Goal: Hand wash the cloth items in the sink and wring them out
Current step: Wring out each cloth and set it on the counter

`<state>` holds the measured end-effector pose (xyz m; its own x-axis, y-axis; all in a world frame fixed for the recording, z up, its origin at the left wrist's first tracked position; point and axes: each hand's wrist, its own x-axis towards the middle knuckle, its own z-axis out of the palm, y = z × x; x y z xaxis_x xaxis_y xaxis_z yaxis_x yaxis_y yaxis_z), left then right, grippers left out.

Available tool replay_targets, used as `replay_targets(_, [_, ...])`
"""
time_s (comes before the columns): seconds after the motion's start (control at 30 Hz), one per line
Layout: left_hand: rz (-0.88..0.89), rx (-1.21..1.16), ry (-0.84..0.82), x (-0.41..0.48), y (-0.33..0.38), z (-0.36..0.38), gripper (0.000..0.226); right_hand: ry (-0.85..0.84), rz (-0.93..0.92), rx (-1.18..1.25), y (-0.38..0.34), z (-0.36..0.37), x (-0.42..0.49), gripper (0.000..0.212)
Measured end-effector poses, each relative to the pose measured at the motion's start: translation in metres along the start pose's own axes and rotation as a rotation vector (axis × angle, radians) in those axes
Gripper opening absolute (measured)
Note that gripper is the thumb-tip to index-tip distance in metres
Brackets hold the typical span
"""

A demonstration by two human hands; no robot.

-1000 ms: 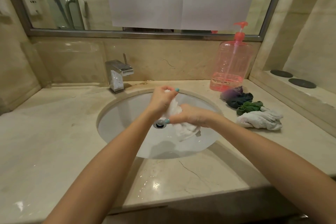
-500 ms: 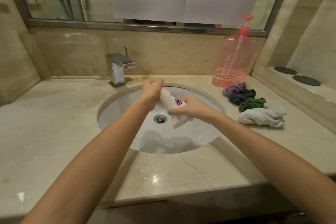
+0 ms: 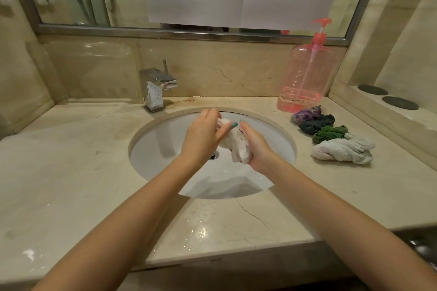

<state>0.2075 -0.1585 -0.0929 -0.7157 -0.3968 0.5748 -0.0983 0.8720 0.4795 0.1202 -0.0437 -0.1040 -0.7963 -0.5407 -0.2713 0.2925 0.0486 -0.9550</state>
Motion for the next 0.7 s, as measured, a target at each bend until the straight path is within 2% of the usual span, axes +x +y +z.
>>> replay_targets(0.03, [-0.005,0.077,-0.022,0.0,0.0,-0.002,0.047,0.03,-0.016,-0.01,0.0,0.002,-0.001,0.035])
replay_targets(0.1, [-0.066,0.079,-0.083,-0.003,0.002,-0.005,0.052,0.118,-0.084,0.016,-0.004,0.004,-0.001,0.03])
replay_targets(0.2, [-0.198,-0.229,-0.182,-0.008,0.012,-0.007,0.053,0.196,-0.251,0.126,-0.009,0.009,0.001,0.033])
replay_targets(0.23, [-0.229,-0.341,-0.192,-0.007,0.014,-0.007,0.054,0.208,-0.303,0.093,-0.008,0.01,0.003,0.035])
replay_targets(0.27, [-0.239,-0.415,-0.195,-0.005,0.015,-0.008,0.058,0.224,-0.359,0.021,-0.007,0.009,0.005,0.037])
replay_targets(0.33, [-0.214,-0.413,-0.206,-0.002,0.018,-0.009,0.069,0.229,-0.492,-0.14,-0.002,0.005,0.007,0.044])
replay_targets(0.43, [-0.262,-0.377,-0.201,-0.004,0.017,-0.005,0.065,0.232,-0.647,-0.363,0.0,0.002,0.004,0.047])
replay_targets(0.6, [-0.637,-0.547,-0.332,-0.004,0.016,0.003,0.05,0.176,-0.886,-0.704,-0.003,0.0,0.007,0.04])
replay_targets(0.7, [-0.797,-0.721,-0.45,-0.005,0.01,0.0,0.052,0.209,-1.095,-0.846,-0.005,0.002,0.013,0.044])
